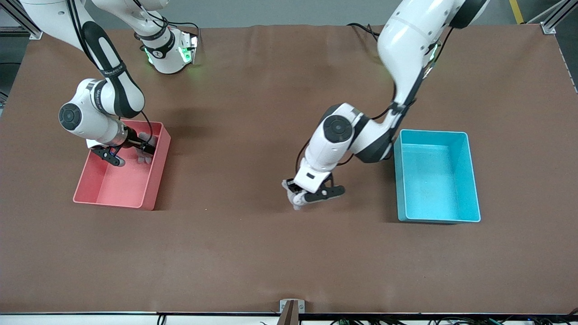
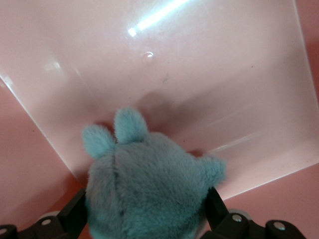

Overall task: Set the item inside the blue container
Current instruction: 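Grasp the plush with the left gripper while the right gripper grasps another, then carry the plush into the blue tray while the right gripper lifts another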

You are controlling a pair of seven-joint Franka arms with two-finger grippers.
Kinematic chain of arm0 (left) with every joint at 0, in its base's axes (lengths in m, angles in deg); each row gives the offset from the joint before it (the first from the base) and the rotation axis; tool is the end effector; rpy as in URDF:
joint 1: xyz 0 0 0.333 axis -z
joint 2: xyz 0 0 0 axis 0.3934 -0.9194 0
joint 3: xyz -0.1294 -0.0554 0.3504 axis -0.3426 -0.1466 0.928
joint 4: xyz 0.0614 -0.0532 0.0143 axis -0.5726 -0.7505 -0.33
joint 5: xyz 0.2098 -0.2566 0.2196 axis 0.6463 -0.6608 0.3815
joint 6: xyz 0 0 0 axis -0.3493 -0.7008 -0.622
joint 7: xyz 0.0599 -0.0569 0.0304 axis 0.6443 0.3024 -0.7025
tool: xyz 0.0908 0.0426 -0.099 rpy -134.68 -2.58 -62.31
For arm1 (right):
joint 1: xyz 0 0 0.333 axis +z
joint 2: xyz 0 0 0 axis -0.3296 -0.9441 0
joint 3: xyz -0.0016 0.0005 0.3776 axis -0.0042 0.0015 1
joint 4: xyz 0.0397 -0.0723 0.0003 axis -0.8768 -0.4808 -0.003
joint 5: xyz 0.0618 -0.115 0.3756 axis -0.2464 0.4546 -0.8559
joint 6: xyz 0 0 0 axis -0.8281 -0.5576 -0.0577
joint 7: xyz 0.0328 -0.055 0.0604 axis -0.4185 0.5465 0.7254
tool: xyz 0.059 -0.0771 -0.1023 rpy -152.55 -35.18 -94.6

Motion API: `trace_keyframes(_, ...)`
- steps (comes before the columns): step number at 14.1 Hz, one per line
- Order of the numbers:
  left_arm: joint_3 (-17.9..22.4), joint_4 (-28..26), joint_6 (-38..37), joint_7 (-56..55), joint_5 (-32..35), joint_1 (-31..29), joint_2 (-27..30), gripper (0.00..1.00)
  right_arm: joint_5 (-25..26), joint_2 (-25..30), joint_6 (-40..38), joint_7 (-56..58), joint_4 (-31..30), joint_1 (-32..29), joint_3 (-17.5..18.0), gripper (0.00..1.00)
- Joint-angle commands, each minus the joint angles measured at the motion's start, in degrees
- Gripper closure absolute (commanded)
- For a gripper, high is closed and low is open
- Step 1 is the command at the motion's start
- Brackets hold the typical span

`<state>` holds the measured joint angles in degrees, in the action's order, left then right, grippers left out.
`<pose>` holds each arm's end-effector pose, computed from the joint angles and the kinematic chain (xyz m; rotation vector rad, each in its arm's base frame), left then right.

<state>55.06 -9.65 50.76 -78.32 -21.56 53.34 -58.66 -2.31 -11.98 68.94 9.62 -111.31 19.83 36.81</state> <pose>0.6339 -0.4608 0.3313 2.8647 0.4426 0.1909 0.4584 -0.0364 0.2161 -2.9837 0.8159 0.3039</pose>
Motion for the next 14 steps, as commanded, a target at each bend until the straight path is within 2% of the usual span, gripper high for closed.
trace_keyframes(1,-0.49,-15.44,-1.58,2.31,0.97,-5.45,14.59,0.73,-1.36,0.31,0.65,1.36,-1.32,-1.2,1.08,0.0)
trace_keyframes(3,-0.49,-23.62,-1.75,8.72,0.88,-9.32,22.16,0.73,-1.36,0.31,0.65,1.45,-1.24,-1.2,0.99,0.01)
trace_keyframes(5,-0.49,-28.21,-4.46,14.0,0.88,-13.8,26.83,0.73,-1.27,0.31,0.56,1.97,-1.24,-1.2,0.99,0.08)
trace_keyframes(8,-0.4,-29.81,-13.59,25.23,1.14,-22.32,29.75,0.73,-1.36,0.22,0.21,1.97,-1.15,-1.2,0.99,0.3)
trace_keyframes(9,-0.4,-29.81,-15.53,29.19,1.23,-24.87,29.93,0.73,-1.36,0.22,0.12,1.97,-1.15,-1.2,1.07,0.41)
trace_keyframes(11,-0.4,-30.24,-16.08,36.58,1.23,-30.15,29.58,0.73,-1.36,0.22,-0.32,1.97,-0.97,-1.2,1.08,0.61)
trace_keyframes(14,-0.4,-30.42,-15.73,43.89,1.14,-35.6,26.86,0.73,-1.36,0.22,-0.41,1.97,-0.97,-1.2,1.08,0.81)
